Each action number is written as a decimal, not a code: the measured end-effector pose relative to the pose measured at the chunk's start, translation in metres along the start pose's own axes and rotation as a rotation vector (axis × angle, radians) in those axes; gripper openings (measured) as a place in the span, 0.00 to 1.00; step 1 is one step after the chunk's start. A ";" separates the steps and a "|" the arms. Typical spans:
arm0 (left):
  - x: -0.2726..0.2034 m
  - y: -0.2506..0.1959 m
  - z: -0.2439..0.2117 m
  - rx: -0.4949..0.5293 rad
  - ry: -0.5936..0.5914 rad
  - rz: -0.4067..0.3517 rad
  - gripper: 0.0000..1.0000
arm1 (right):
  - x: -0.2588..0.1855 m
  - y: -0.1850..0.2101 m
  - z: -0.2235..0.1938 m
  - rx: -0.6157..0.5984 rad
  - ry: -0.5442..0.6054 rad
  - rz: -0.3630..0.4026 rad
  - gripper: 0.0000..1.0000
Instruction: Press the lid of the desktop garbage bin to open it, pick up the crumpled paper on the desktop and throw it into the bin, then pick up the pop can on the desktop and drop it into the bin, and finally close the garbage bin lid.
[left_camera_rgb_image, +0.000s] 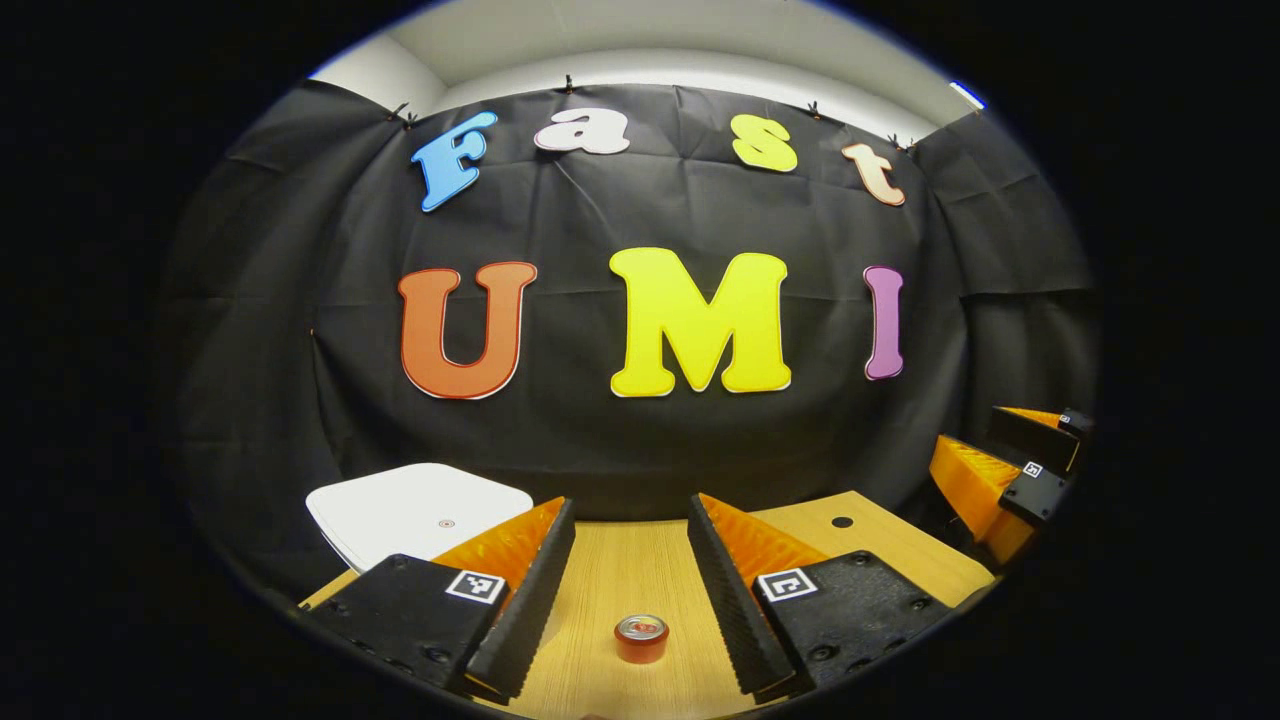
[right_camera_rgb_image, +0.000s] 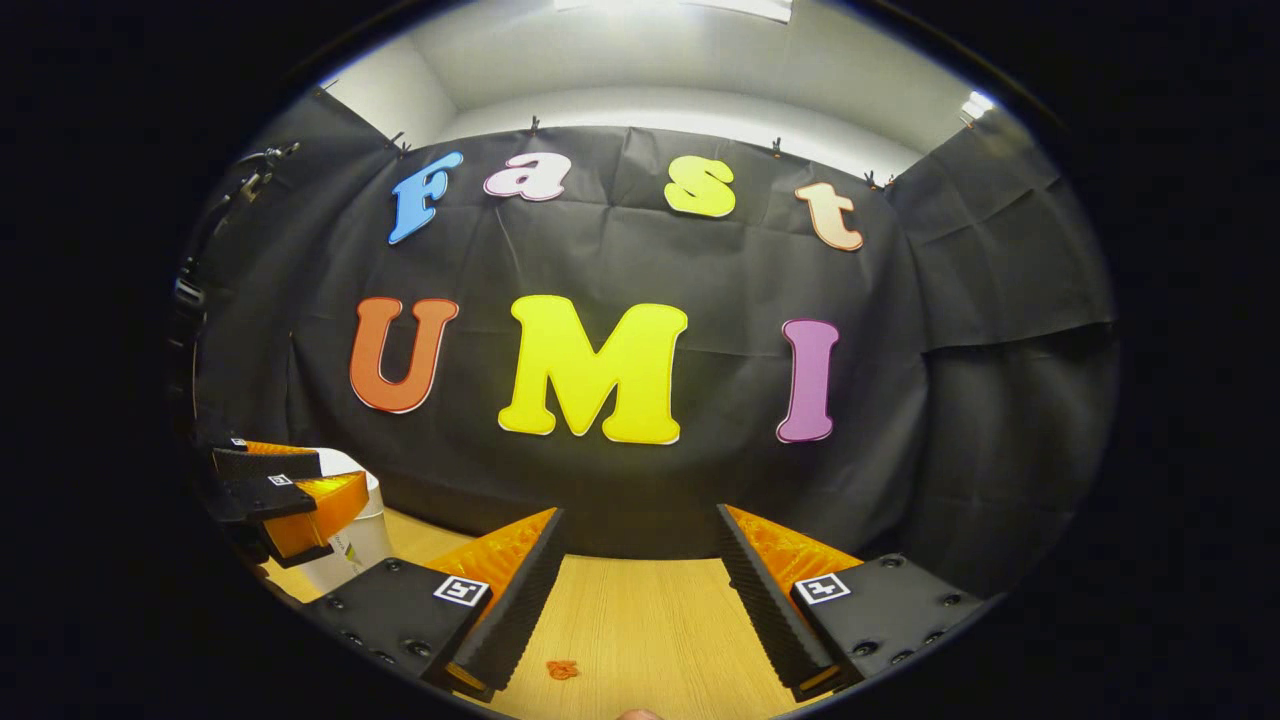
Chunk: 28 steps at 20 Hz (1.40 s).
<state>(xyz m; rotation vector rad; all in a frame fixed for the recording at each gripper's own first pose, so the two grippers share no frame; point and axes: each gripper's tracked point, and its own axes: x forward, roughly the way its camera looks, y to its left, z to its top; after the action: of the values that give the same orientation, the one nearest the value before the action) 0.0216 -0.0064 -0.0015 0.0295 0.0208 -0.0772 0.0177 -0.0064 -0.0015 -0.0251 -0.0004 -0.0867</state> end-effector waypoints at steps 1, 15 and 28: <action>0.001 0.002 0.000 0.004 0.003 0.007 0.74 | 0.000 0.001 0.000 0.001 0.002 0.003 0.94; 0.041 0.105 -0.007 -0.005 0.085 0.198 0.09 | 0.004 0.018 -0.002 -0.007 0.020 0.032 0.94; 0.079 0.159 -0.063 -0.043 0.262 0.275 0.03 | 0.011 0.026 -0.006 -0.026 0.030 0.039 0.95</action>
<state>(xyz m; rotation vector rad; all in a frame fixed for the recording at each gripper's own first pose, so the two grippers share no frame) 0.1114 0.1477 -0.0617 -0.0010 0.2800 0.2025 0.0305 0.0185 -0.0083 -0.0501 0.0309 -0.0483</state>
